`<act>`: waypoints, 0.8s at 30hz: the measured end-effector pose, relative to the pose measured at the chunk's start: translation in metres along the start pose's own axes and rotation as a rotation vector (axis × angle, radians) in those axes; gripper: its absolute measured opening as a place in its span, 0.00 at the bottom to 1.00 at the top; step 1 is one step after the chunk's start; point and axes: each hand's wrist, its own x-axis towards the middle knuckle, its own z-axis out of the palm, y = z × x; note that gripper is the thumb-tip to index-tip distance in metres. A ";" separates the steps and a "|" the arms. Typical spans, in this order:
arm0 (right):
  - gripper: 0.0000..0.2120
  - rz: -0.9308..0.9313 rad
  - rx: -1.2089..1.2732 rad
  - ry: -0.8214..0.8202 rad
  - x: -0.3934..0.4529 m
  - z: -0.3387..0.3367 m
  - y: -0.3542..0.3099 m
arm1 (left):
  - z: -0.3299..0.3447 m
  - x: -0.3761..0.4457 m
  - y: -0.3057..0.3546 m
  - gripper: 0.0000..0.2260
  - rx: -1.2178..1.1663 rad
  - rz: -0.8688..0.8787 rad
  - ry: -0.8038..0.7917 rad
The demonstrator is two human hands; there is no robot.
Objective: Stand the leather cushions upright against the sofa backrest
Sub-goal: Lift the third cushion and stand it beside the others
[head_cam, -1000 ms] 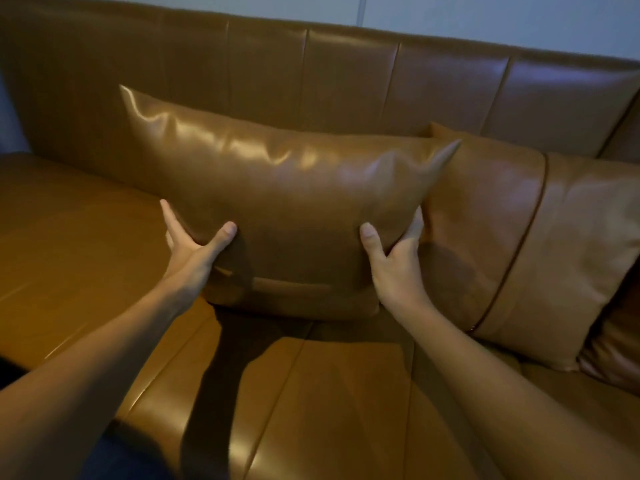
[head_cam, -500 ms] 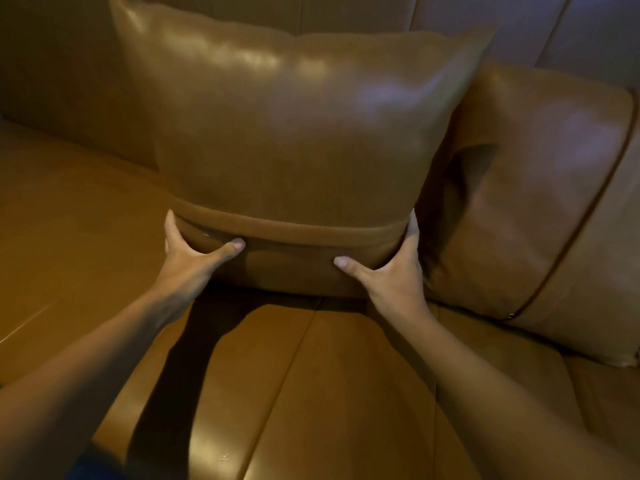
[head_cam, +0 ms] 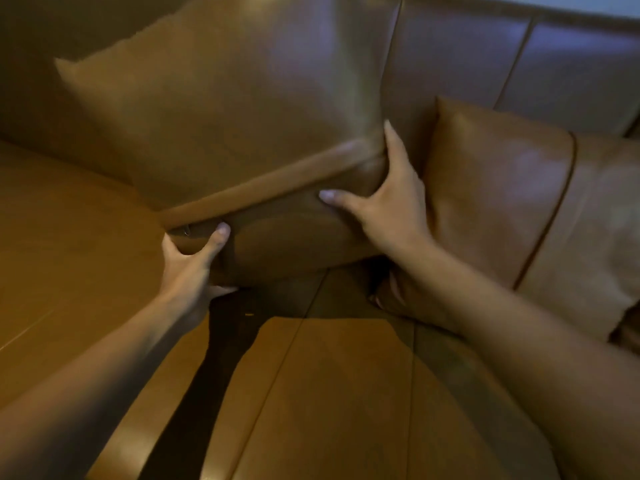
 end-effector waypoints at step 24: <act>0.50 -0.344 -0.828 -0.048 0.052 -0.040 0.012 | 0.138 -0.061 -0.082 0.48 -0.413 -0.595 -0.139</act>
